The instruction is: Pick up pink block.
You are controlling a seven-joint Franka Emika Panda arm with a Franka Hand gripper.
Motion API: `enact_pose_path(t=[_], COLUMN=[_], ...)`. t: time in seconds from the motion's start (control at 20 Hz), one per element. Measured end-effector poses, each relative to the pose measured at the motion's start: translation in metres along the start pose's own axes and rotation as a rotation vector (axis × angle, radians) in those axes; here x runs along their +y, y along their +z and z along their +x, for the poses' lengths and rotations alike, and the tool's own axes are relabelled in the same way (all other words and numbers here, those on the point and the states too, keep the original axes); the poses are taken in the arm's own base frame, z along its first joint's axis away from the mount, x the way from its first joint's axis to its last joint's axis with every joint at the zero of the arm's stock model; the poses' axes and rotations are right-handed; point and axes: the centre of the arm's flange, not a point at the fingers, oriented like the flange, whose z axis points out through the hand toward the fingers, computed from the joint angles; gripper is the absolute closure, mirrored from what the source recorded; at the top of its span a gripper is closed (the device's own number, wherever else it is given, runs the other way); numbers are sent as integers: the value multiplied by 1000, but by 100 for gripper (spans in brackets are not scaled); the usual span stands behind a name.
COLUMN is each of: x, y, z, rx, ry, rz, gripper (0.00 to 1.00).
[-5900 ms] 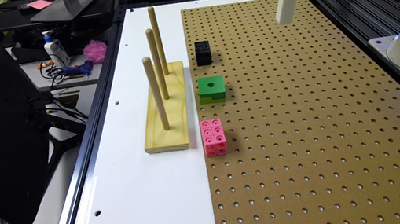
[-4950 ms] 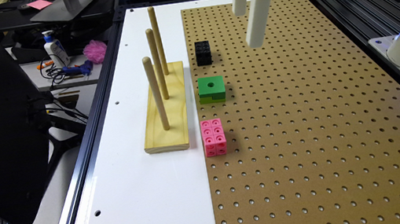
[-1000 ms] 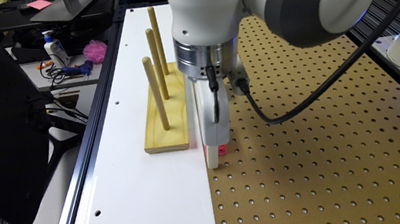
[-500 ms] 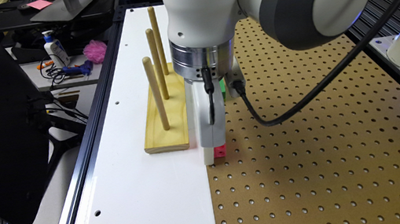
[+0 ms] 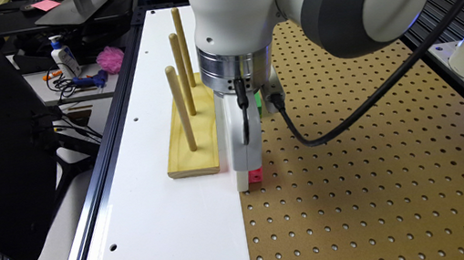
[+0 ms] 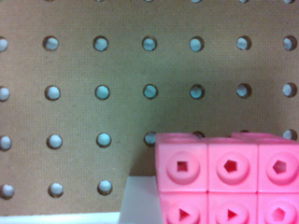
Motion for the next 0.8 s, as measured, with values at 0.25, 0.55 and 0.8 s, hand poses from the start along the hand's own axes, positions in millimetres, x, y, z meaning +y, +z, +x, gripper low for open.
enact_pose_path(t=[0.25,0.55,0.8], x=[-2,-4,-6], y=[-21,-48,-91], z=[1,1,-1], rx=[3,6,15], ry=[-2,-6,-11], rz=[-5,-14,-19], gripper=[100,100,100])
